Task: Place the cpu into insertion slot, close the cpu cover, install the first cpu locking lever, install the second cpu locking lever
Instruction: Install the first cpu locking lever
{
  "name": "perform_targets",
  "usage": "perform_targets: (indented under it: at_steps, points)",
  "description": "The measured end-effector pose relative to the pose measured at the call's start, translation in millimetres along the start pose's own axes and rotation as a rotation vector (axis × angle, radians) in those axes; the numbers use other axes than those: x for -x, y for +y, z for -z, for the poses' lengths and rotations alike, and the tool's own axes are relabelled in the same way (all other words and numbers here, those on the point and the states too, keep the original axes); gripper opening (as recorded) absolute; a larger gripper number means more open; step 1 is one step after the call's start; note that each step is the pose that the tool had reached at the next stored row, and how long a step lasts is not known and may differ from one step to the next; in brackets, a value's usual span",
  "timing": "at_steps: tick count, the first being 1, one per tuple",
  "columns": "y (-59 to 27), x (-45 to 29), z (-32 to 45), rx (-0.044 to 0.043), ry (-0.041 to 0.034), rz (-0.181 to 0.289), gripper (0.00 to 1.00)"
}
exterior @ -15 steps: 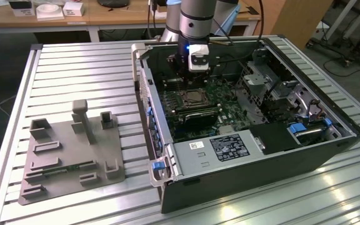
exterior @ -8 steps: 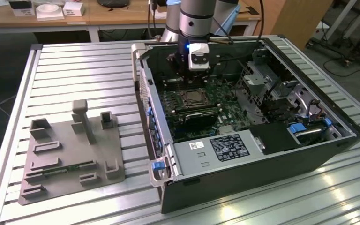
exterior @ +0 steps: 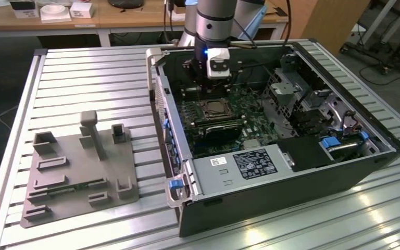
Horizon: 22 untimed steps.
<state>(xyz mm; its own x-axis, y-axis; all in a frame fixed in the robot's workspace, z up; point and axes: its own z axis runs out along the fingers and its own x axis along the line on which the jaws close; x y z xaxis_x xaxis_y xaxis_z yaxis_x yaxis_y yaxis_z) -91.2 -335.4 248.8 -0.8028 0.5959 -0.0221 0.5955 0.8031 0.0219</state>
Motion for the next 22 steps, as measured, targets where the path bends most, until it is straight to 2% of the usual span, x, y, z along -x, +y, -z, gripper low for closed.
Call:
perform_targets:
  at_steps: [7, 15, 22]
  points:
    - [-7.2, -9.7, 0.4, 0.0003, 0.0002, 0.011, 0.1]
    - [-8.4, -11.3, 0.4, 0.002, 0.0018, 0.085, 0.1]
    - [-11.1, -15.0, 0.5, 0.002, 0.002, 0.09, 0.1]
